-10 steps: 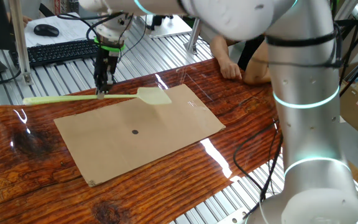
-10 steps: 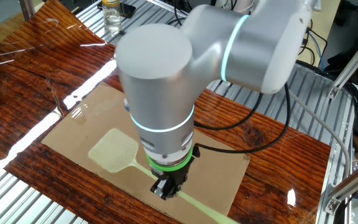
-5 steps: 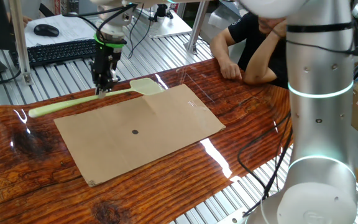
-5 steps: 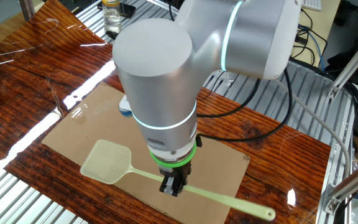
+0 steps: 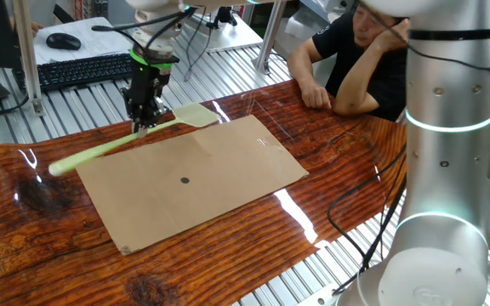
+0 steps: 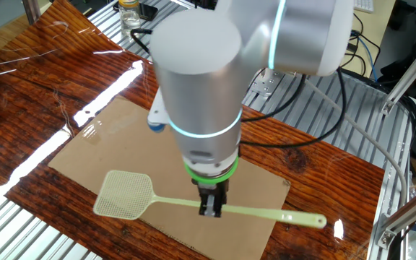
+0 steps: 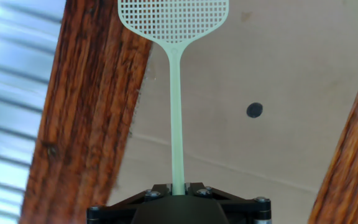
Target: Swat with a flyswatter
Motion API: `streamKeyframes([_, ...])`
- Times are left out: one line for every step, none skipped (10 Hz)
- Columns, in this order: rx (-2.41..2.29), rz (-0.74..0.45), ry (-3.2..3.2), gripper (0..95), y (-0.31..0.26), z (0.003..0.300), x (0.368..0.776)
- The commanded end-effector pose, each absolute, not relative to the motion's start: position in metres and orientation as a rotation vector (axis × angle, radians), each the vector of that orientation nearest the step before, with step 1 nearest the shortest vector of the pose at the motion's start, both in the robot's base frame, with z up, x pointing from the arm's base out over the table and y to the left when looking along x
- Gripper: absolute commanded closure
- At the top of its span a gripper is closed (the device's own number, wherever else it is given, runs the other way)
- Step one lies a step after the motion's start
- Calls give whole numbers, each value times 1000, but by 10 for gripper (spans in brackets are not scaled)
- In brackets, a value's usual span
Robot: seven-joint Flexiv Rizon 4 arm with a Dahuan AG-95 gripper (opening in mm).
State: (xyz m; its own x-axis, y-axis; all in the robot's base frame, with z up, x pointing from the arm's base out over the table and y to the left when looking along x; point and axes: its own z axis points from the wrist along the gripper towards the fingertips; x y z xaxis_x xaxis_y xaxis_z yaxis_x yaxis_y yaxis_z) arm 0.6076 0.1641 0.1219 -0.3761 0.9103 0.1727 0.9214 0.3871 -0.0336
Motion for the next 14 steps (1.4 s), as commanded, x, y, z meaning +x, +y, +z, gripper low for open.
streamKeyframes([-1493,-88,-2597,950,170,120,585])
streamKeyframes([-1442,-89,-2626,950,171,119,578])
streamKeyframes([-1400,-94,-2646,950,171,120,573])
streamKeyframes([-1374,-104,-2657,950,171,122,566])
streamKeyframes([-1336,-106,-2673,950,170,124,559])
streamKeyframes([-1333,-103,-2678,950,170,124,554])
streamKeyframes([-1306,-105,-2697,950,170,124,545])
streamKeyframes([-1275,-101,-2714,950,171,124,538])
streamKeyframes([-1246,-105,-2732,950,170,123,532])
streamKeyframes([-1226,-108,-2741,950,170,123,527])
streamKeyframes([-1176,-110,-2765,950,169,124,520])
streamKeyframes([-1154,-113,-2778,950,169,124,511])
streamKeyframes([-1132,-117,-2785,950,168,125,505])
streamKeyframes([-1118,-119,-2786,950,168,125,500])
